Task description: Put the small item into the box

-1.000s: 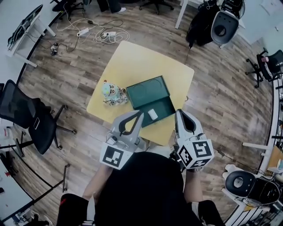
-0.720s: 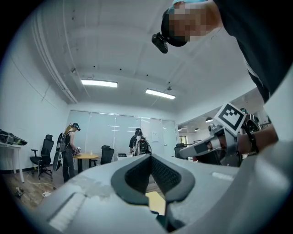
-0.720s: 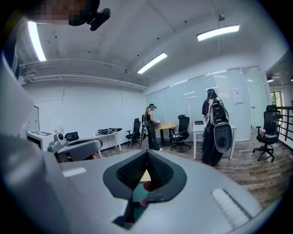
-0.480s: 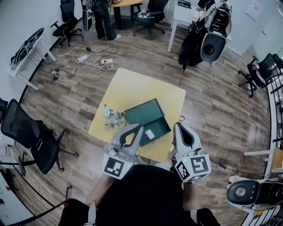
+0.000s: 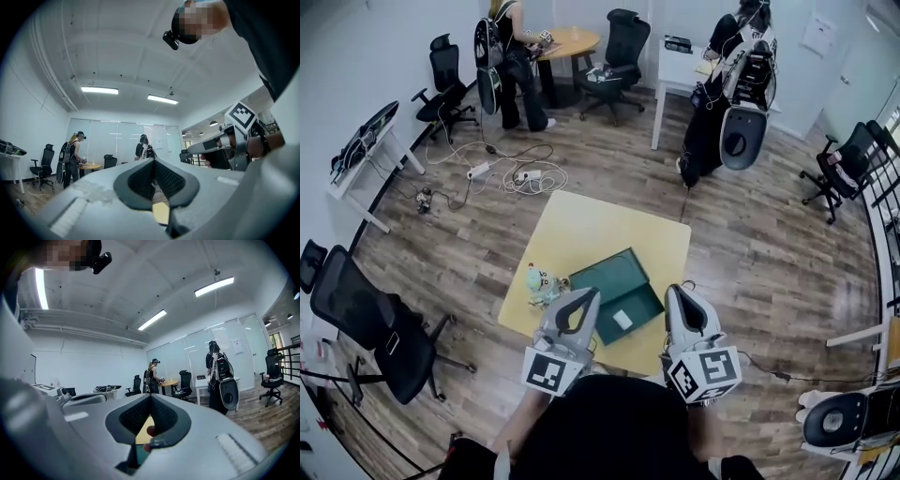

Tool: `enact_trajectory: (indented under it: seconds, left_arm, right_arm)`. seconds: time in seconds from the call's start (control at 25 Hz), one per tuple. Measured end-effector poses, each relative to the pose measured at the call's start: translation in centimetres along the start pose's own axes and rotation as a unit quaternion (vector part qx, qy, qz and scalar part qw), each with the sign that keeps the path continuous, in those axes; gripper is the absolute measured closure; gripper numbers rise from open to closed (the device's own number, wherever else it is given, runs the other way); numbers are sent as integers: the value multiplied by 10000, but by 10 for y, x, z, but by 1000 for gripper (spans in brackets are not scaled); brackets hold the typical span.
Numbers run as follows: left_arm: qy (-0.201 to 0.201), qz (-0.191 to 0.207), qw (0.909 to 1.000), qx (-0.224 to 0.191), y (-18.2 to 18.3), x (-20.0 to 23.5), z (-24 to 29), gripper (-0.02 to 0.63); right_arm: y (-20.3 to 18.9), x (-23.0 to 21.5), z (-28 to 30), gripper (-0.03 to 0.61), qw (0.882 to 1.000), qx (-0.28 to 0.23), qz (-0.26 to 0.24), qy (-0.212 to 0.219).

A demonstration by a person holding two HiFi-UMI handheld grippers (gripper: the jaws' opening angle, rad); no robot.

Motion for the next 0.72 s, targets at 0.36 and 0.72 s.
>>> enact_trajectory:
  seconds: [0.36,0.72]
  left_arm:
    - [-31,71,10000,-54,9,0,2,612]
    - [-105,92,9999,-89,6,-3,6,612]
  right_arm:
    - [11,6,2,577,9997,-224,-58,107]
    - [5,11,5,577,9993,-214,-110,296]
Point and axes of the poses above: the fingertips, and each gripper's own axes: z forward along the fingers, x to its left, y out of its top, the point moved 2 cm from there along -z, backward along the fingers, and after that the axes turned 13 degrees about -z, right-handed, at the moved point
